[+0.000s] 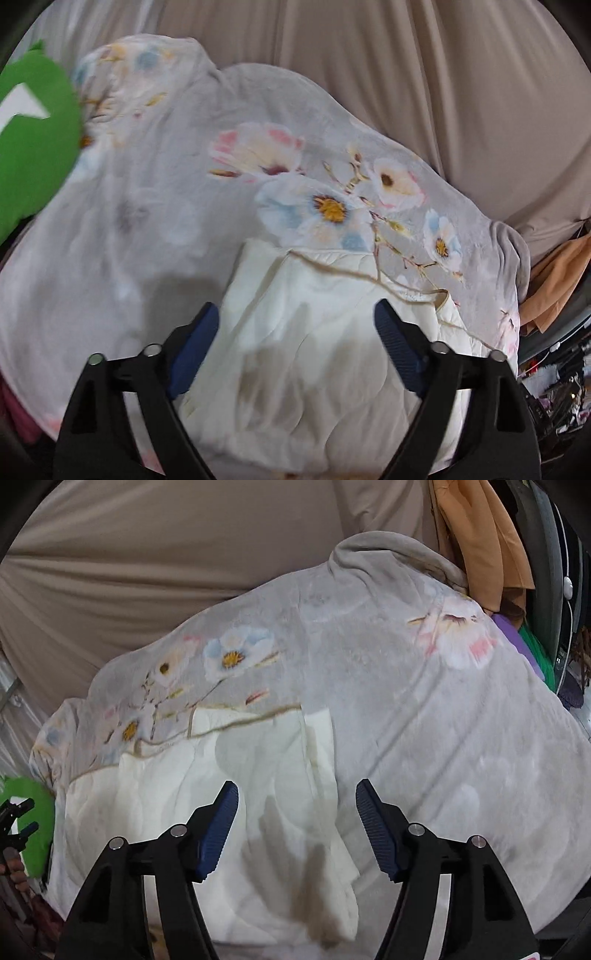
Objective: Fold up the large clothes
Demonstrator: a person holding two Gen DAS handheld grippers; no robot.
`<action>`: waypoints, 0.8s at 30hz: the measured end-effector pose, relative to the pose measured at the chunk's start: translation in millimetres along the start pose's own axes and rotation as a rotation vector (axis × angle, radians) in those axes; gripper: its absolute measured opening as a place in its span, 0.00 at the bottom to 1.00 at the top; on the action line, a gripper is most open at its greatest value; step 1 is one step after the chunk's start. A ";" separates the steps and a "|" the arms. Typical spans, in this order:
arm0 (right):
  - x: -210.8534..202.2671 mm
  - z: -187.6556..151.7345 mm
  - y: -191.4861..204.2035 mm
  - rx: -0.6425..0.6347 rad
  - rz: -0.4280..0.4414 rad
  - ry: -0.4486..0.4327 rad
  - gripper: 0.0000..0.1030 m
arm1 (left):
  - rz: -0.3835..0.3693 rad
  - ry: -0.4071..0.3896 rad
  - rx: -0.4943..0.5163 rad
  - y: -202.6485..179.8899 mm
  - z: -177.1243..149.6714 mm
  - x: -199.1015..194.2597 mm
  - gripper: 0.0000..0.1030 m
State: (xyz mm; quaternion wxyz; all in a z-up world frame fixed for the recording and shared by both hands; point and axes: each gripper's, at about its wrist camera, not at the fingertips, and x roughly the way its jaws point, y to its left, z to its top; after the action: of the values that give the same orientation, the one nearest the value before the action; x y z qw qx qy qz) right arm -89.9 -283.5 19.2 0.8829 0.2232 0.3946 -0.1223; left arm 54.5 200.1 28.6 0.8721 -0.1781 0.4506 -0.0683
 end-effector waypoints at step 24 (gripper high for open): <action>148.4 37.3 14.6 -0.046 -0.103 0.101 0.08 | 0.229 0.110 0.155 -7.0 22.4 157.6 0.10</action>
State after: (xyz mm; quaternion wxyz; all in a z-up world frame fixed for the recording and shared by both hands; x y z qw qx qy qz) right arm 37.5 -295.0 -65.9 0.8594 0.1883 0.4521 -0.1469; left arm 165.0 155.1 -77.0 0.8593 -0.0538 0.5085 -0.0125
